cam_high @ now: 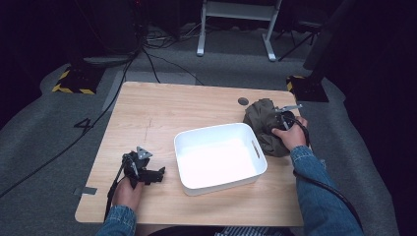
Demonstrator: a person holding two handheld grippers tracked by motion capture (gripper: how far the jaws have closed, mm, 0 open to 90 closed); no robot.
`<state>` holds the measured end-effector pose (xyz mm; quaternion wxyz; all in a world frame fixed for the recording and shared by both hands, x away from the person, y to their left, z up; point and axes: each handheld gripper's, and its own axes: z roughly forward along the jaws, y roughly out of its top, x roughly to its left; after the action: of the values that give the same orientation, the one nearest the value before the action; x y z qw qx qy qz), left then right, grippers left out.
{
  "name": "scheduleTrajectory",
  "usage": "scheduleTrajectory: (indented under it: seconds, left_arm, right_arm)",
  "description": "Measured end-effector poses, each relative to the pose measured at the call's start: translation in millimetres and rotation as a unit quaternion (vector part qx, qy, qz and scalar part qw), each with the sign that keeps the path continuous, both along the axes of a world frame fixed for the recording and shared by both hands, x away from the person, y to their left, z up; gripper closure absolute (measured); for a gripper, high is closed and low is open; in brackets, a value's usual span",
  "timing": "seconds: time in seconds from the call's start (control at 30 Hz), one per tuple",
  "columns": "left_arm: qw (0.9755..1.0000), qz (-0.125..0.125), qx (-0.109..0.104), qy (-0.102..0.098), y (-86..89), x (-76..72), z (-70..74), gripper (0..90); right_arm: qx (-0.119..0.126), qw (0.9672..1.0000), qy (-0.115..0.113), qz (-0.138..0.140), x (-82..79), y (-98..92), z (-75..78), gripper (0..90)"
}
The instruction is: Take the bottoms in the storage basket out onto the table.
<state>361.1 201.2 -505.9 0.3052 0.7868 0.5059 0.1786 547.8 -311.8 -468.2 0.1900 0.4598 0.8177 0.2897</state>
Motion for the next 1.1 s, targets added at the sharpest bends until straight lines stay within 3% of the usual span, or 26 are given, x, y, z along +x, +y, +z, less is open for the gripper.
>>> scheduleTrajectory:
  seconds: [0.3, 0.63, 0.83, 1.1]
  left_arm:
    - [1.0, 0.0, 0.0, 0.0, 0.0, 0.0, 0.0, 0.0]
    - [1.0, 0.0, 0.0, 0.0, 0.0, 0.1, 0.0, 0.0]
    - [1.0, 0.0, 0.0, 0.0, 0.0, 0.2, 0.0, 0.0]
    - [1.0, 0.0, 0.0, 0.0, -0.1, 0.0, 0.0, 0.0]
  right_arm:
    - [0.016, 0.9996, -0.023, 0.002, -5.4, -3.0, 13.9, 16.3]
    - [0.032, 0.9981, -0.051, 0.014, -19.2, -8.6, 44.3, 16.1]
    - [0.054, 0.9957, -0.07, 0.03, -36.5, -14.5, 67.7, 16.0]
    - [0.078, 0.9914, -0.083, 0.063, -64.8, -14.0, 87.8, 15.9]
